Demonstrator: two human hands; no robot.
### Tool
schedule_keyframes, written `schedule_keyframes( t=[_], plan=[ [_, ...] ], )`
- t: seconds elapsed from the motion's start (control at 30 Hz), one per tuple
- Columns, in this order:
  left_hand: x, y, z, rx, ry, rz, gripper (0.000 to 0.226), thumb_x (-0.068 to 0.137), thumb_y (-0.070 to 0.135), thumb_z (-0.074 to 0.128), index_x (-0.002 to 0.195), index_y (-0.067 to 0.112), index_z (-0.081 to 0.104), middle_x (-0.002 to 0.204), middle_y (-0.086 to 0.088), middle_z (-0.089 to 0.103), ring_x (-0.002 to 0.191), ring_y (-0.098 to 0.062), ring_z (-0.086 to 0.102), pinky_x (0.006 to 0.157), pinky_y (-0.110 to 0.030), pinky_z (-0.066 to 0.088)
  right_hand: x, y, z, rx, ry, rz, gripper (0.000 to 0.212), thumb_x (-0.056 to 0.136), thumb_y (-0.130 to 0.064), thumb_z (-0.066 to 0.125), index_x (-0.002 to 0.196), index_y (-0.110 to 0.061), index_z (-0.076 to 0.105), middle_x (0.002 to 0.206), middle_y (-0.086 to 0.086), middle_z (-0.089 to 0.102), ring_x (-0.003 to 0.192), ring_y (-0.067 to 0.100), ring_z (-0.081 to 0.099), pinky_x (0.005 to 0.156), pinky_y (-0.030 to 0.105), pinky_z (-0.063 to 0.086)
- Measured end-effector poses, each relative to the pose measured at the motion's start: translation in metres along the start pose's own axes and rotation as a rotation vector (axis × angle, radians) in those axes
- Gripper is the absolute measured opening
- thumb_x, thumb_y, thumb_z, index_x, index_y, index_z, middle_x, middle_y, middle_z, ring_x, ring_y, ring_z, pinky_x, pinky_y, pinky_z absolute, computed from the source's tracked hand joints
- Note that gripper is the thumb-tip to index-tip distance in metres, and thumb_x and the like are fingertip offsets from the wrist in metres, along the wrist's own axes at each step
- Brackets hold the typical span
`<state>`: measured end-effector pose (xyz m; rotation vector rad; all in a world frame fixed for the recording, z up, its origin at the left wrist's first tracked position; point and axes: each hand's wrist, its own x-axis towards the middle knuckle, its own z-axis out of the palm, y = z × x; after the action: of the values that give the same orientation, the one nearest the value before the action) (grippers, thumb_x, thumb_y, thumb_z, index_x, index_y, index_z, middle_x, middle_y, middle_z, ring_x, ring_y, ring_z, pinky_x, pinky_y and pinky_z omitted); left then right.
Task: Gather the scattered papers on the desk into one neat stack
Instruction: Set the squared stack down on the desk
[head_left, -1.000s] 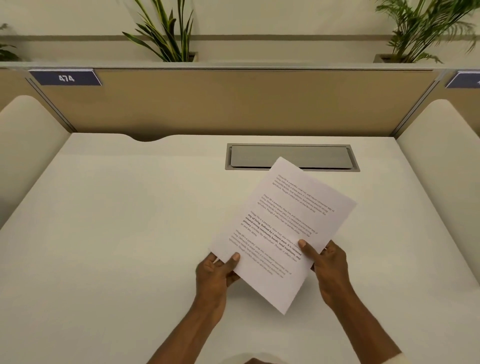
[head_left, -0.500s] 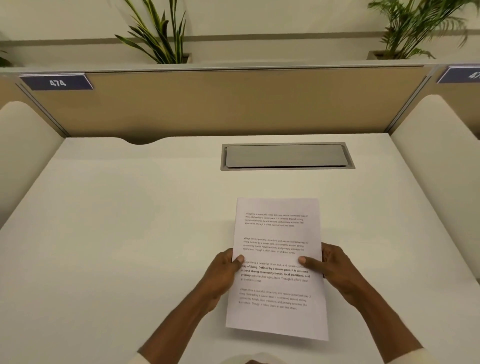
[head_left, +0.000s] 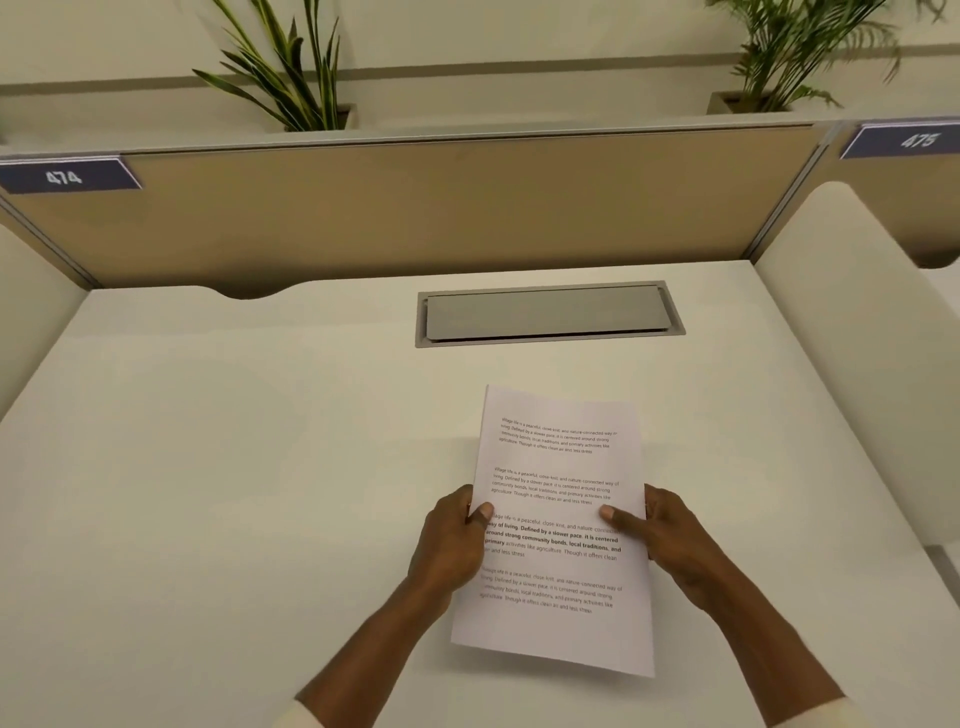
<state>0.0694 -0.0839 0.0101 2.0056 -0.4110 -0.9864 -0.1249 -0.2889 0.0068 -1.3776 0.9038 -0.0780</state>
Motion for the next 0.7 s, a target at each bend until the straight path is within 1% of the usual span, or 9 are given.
schedule_keyframes(
  t=[0.1,0.27,0.33,0.37,0.4,0.5,0.57,0.63,0.7],
  plan=[
    [0.014,0.018,0.014,-0.060,-0.030,-0.006,0.026,0.112,0.024,0.052,0.129,0.026,0.072,0.122,0.016,0.080,0.111,-0.010,0.076,0.100,-0.037,0.061,0.012,-0.011,-0.022,-0.044,0.033,0.011,0.024,0.099,-0.025,0.079,0.123,-0.022,0.078,0.112,-0.005,0.087,0.096,0.014,0.085,0.062,0.013,0.057],
    [0.050,0.056,0.049,-0.143,-0.064,-0.064,0.022,0.112,0.024,0.053,0.114,0.029,0.075,0.108,0.019,0.083,0.099,-0.007,0.080,0.078,-0.023,0.059,0.046,-0.032,-0.071,-0.104,0.064,0.026,0.024,0.099,-0.021,0.080,0.123,-0.018,0.078,0.113,-0.005,0.087,0.096,0.016,0.085,0.078,0.028,0.064],
    [0.069,0.073,0.067,-0.150,-0.070,-0.079,0.022,0.112,0.024,0.053,0.112,0.028,0.075,0.108,0.017,0.083,0.097,-0.007,0.079,0.075,-0.022,0.058,0.066,-0.040,-0.093,-0.126,0.096,0.035,0.029,0.098,-0.018,0.081,0.126,-0.014,0.079,0.116,0.000,0.086,0.100,0.022,0.084,0.089,0.040,0.066],
    [0.080,0.082,0.075,-0.145,-0.066,-0.086,0.022,0.112,0.024,0.053,0.113,0.026,0.074,0.110,0.014,0.082,0.098,-0.010,0.079,0.077,-0.024,0.059,0.077,-0.044,-0.105,-0.139,0.116,0.039,0.030,0.097,-0.018,0.082,0.126,-0.013,0.079,0.118,0.002,0.085,0.102,0.025,0.084,0.093,0.044,0.066],
    [0.092,0.091,0.085,-0.139,-0.063,-0.091,0.022,0.112,0.024,0.052,0.117,0.022,0.074,0.113,0.010,0.081,0.101,-0.013,0.078,0.081,-0.028,0.060,0.087,-0.048,-0.118,-0.153,0.138,0.043,0.031,0.096,-0.018,0.083,0.126,-0.012,0.079,0.118,0.004,0.085,0.102,0.027,0.083,0.091,0.045,0.066],
    [0.130,0.119,0.111,-0.137,-0.067,-0.089,0.024,0.112,0.022,0.052,0.123,0.014,0.072,0.118,0.001,0.079,0.105,-0.021,0.077,0.088,-0.033,0.060,0.121,-0.061,-0.155,-0.190,0.199,0.050,0.035,0.092,-0.018,0.087,0.125,-0.010,0.080,0.115,0.006,0.084,0.095,0.024,0.082,0.072,0.033,0.063],
    [0.154,0.138,0.127,-0.137,-0.084,-0.082,0.022,0.112,0.021,0.052,0.119,0.014,0.072,0.117,0.000,0.079,0.099,-0.018,0.076,0.080,-0.029,0.059,0.142,-0.071,-0.178,-0.204,0.231,0.052,0.036,0.090,-0.018,0.088,0.124,-0.007,0.080,0.115,0.008,0.084,0.092,0.022,0.082,0.067,0.029,0.061],
    [0.179,0.157,0.140,-0.111,-0.092,-0.076,0.020,0.111,0.020,0.051,0.111,0.016,0.071,0.113,0.000,0.079,0.092,-0.015,0.074,0.070,-0.025,0.054,0.163,-0.080,-0.200,-0.218,0.261,0.055,0.038,0.089,-0.017,0.089,0.124,-0.005,0.080,0.115,0.010,0.084,0.092,0.023,0.081,0.067,0.030,0.060],
    [0.203,0.174,0.153,-0.100,-0.098,-0.090,0.018,0.110,0.019,0.051,0.109,0.016,0.069,0.113,-0.002,0.079,0.093,-0.019,0.075,0.073,-0.028,0.057,0.185,-0.088,-0.218,-0.241,0.289,0.055,0.040,0.089,-0.017,0.090,0.125,-0.004,0.079,0.115,0.012,0.083,0.091,0.026,0.080,0.068,0.032,0.059]
  ],
)
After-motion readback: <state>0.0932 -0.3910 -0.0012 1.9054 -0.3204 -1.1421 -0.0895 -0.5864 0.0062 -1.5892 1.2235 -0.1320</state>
